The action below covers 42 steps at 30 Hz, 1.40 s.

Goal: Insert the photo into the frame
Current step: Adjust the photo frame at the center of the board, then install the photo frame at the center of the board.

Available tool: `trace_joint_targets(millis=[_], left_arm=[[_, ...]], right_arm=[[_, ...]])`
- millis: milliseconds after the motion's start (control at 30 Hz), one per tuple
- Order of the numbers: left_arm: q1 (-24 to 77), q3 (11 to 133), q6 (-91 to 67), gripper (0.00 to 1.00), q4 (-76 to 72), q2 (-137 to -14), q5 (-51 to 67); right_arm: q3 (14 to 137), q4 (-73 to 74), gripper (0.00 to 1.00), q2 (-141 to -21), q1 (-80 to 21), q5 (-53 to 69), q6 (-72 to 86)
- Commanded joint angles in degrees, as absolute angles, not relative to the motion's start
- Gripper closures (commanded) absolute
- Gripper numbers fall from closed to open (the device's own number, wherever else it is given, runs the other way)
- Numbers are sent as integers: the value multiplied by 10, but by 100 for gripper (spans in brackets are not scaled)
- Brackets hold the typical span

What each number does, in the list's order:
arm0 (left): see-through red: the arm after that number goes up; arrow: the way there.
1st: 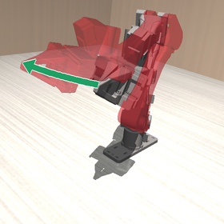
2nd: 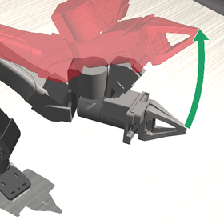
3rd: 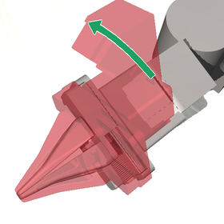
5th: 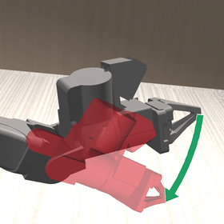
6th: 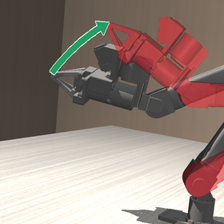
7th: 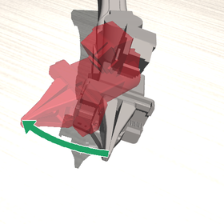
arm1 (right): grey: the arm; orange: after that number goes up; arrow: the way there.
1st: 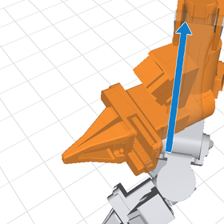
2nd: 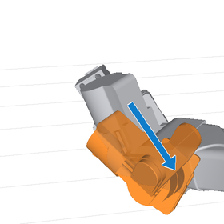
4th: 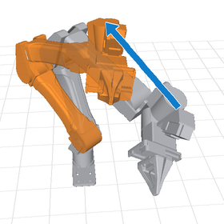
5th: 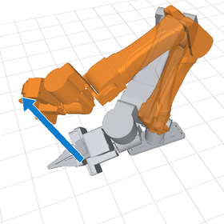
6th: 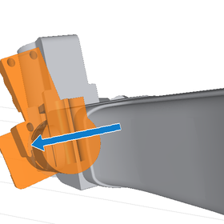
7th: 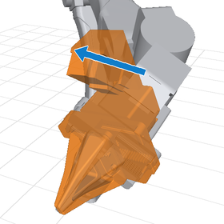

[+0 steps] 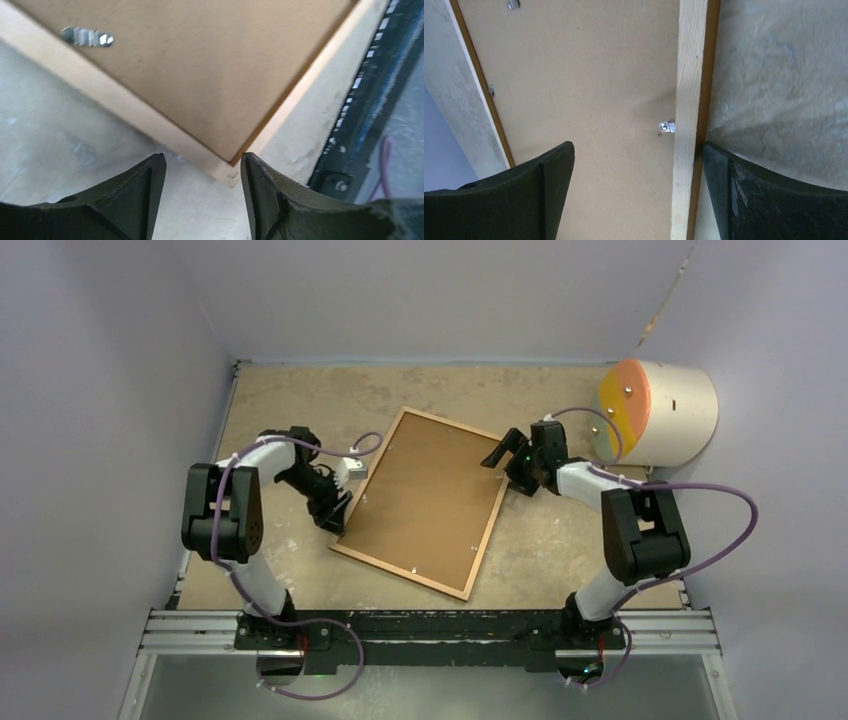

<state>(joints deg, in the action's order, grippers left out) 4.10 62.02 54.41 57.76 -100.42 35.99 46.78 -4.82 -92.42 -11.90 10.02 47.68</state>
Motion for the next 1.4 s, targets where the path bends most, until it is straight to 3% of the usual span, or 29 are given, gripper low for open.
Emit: trace_joint_targets(millis=[0,167,333,567,800,1367], left_arm=[[26,650,567,41,626,-1032,462],[-11,663,475,48,547,-1055,440],[-20,678,444,54,517,-1083,451],[-21,686,444,66,530,-1112,503],[-21,664,450,69,516,-1115,493],[-20,648,448,73,500,-1104,465]], right_arm=[[543,-13,4,-917,-116,52,447],[562,-25,11,-869,-126,15,439],[592,-14,14,-902,-187,18,447],[640,-164,19,-1008,-316,184,499],[711,-231,22,-1115,-396,261,533],[789,-212,23,-1228,-445,254,525]])
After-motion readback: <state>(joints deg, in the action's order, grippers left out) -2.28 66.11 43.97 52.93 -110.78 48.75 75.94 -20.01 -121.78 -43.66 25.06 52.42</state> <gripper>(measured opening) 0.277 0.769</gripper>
